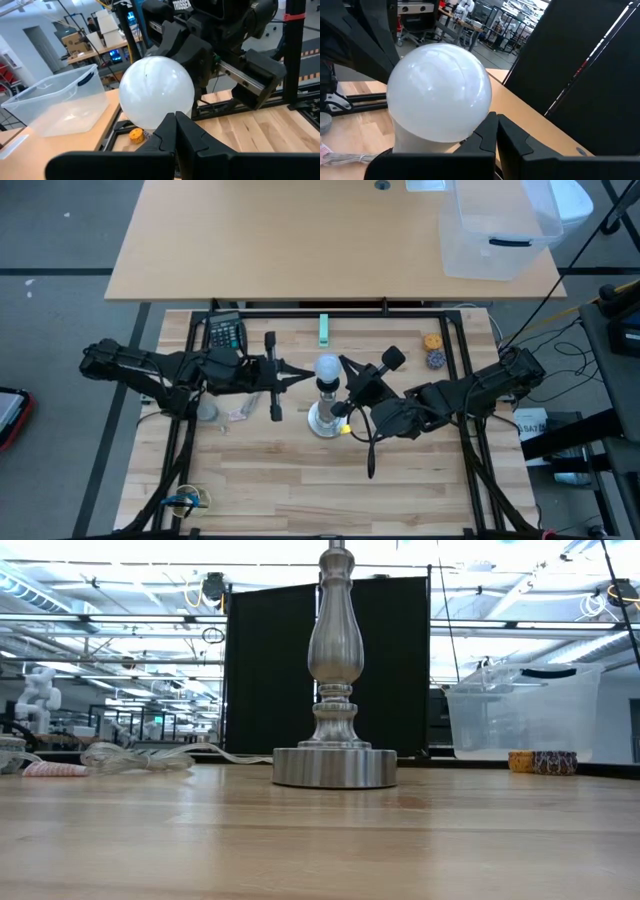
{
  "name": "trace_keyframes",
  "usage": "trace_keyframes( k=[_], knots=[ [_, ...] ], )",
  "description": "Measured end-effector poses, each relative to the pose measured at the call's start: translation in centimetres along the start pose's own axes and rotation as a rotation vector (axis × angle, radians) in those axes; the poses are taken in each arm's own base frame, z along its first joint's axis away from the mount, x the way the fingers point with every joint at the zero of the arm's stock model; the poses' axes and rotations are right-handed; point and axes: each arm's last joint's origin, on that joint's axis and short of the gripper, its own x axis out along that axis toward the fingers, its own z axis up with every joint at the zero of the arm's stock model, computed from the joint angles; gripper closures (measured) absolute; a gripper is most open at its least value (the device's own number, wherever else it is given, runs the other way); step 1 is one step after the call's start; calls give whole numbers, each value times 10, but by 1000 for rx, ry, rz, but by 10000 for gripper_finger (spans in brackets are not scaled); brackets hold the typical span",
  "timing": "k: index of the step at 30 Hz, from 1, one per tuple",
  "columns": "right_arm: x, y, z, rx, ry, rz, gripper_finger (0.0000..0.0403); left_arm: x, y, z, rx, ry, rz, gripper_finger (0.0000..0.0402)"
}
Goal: Screw lightbulb
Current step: Insert the white lightbulb into the desk lamp
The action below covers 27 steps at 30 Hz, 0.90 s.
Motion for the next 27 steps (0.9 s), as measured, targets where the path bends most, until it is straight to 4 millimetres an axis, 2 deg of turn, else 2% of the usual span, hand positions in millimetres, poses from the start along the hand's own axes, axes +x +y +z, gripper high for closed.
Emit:
trace_keyframes(
  k=[17, 27],
  knots=[
    [-23, 7, 1, -4, -24, 56, 403, 0, 1, -2, 6, 26, 14, 401],
    [-30, 11, 0, 0, -33, 114, 403, 3, 11, -6, -6, 41, 53, 401]
  ],
)
